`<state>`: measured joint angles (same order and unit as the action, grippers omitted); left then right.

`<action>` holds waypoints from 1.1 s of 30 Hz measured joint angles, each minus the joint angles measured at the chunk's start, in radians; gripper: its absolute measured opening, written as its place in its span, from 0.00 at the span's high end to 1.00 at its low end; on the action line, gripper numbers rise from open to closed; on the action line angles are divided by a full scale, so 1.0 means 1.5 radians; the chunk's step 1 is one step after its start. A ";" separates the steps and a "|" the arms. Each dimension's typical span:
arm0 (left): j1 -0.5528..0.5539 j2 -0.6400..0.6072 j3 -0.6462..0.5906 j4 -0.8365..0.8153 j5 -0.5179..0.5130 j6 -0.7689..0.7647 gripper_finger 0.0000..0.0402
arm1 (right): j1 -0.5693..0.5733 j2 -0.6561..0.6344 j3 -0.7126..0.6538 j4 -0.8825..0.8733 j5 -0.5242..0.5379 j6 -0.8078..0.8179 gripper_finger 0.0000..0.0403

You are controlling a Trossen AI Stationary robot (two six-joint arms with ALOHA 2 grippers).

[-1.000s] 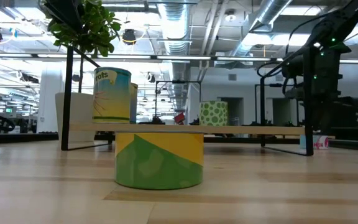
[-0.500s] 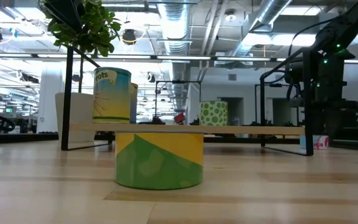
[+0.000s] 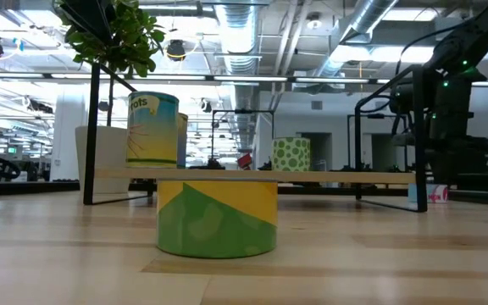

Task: Pick and place cans onto a shelf
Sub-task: Put the canned tuna on the shelf

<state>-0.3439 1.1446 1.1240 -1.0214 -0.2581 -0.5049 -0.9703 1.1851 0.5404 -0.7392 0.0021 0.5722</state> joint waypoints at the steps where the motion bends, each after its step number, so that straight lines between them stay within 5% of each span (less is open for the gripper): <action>1: 0.000 0.000 0.000 0.000 0.000 0.000 0.74 | 0.002 -0.003 0.004 -0.010 -0.001 0.003 0.96; 11: 0.000 0.000 0.000 0.000 0.000 0.005 0.74 | 0.069 -0.126 0.153 -0.108 0.085 0.061 0.99; 19: 0.000 0.000 0.000 0.000 0.000 0.018 0.74 | 0.170 -0.209 0.259 0.052 0.126 0.052 0.99; 25: 0.000 0.000 0.000 0.000 -0.008 0.018 0.74 | 0.292 -0.141 0.337 0.134 0.101 -0.105 0.99; 33: 0.000 0.000 0.000 0.000 -0.009 0.017 0.74 | 0.364 0.057 0.497 0.004 0.089 -0.332 0.99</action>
<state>-0.3439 1.1446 1.1240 -1.0210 -0.2710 -0.4794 -0.4250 1.2708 1.2864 -0.7327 0.1358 0.0737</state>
